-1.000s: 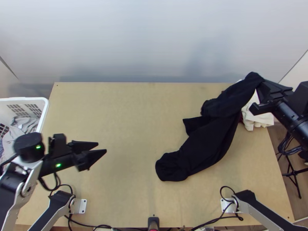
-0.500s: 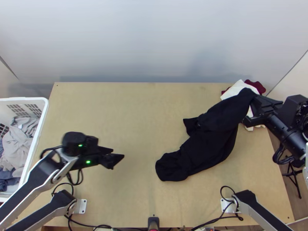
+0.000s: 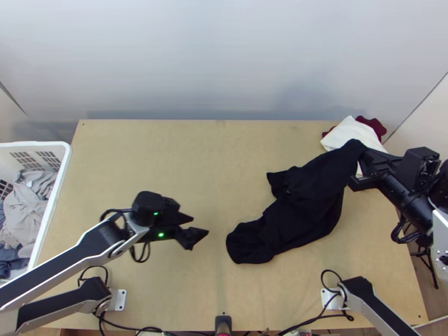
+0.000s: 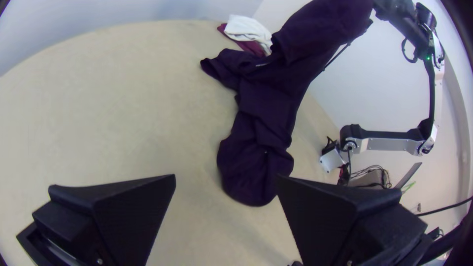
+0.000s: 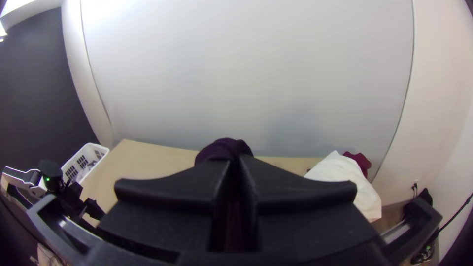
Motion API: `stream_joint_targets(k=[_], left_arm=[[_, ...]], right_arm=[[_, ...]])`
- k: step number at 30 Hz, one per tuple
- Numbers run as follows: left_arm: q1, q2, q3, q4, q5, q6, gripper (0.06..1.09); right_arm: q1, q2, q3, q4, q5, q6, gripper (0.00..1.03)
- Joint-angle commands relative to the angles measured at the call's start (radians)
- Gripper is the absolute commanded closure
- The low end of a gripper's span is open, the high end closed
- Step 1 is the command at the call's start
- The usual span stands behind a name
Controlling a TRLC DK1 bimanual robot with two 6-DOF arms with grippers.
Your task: Fold the t-shirt
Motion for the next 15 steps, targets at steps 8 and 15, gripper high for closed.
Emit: stream_joint_targets(k=[8, 15], left_arm=[[-0.182, 0.262, 0.069, 0.360, -0.027, -0.129, 0.11], [-0.255, 0.429, 0.101, 0.463, -0.039, -0.121, 0.11]], right_arm=[[-0.059, -0.011, -0.101, 0.000, -0.004, 0.006, 0.99], [-0.088, -0.018, -0.124, 0.002, -0.004, 0.002, 0.99]])
